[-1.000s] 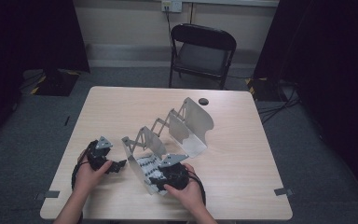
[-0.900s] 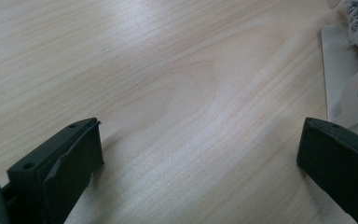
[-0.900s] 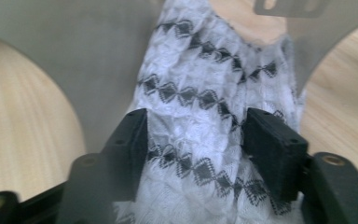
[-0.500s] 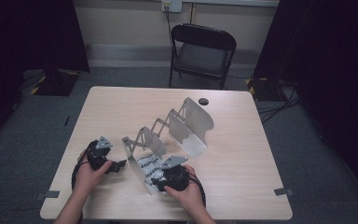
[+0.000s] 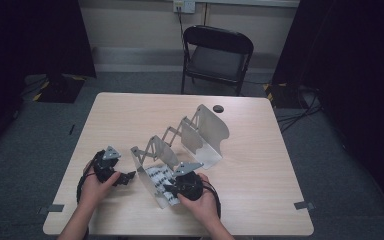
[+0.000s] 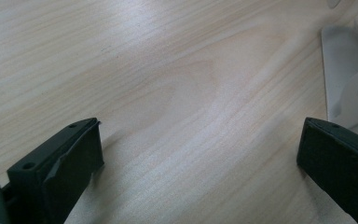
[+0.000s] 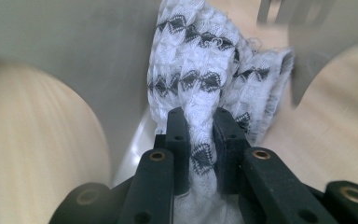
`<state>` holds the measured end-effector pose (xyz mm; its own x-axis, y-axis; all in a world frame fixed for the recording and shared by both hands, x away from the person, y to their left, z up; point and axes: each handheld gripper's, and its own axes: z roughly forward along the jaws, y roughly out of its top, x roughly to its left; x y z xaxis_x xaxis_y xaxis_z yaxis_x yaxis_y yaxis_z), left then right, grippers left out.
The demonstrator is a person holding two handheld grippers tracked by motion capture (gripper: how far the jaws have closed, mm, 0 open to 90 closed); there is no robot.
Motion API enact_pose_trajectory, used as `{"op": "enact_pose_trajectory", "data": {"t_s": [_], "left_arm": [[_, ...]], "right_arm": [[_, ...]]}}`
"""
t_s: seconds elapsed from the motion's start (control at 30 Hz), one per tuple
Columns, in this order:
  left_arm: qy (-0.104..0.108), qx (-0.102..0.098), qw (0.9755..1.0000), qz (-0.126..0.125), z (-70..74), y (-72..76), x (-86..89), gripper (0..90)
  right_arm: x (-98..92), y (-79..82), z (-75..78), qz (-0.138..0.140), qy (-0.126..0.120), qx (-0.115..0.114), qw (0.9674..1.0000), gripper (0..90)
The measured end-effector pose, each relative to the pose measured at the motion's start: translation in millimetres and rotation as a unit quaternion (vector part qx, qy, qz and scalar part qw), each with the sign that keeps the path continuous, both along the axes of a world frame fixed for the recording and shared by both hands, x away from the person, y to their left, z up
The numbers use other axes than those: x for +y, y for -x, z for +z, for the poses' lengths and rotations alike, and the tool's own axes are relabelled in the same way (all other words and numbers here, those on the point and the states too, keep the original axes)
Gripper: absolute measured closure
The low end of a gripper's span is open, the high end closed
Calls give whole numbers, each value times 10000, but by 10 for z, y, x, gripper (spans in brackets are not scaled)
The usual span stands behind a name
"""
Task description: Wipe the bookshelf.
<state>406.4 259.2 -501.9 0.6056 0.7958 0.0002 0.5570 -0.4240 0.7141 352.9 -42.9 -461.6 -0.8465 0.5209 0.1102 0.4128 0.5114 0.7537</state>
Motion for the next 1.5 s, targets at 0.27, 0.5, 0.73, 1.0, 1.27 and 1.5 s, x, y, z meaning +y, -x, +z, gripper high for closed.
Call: {"op": "enact_pose_trajectory", "data": {"t_s": [0.27, 0.5, 0.73, 1.0, 1.27, 1.5], "left_arm": [[1, 1, 10000, 1, 0, 1, -1, 0], [14, 9, 10000, -1, -1, 1, -2, 0], [-1, 1, 10000, 1, 0, 0, -1, 0], [-2, 0, 10000, -1, 0, 0, 0, 0], [-4, -1, 10000, -2, 0, 0, 0, 0], [-3, -1, 10000, 0, 0, 0, 0, 0]], "right_arm": [[-70, 50, 660, 31, -369, -586, 9976, 793], [-132, -32, 748, -264, -364, -734, 9963, 793], [-197, -115, 406, -477, -242, -435, 9976, 793], [-166, -146, 84, -500, -40, -202, 9985, 793], [-145, -131, -146, -493, 2, 20, 9988, 792], [-130, -100, -246, -416, 50, 99, 9991, 790]]}}
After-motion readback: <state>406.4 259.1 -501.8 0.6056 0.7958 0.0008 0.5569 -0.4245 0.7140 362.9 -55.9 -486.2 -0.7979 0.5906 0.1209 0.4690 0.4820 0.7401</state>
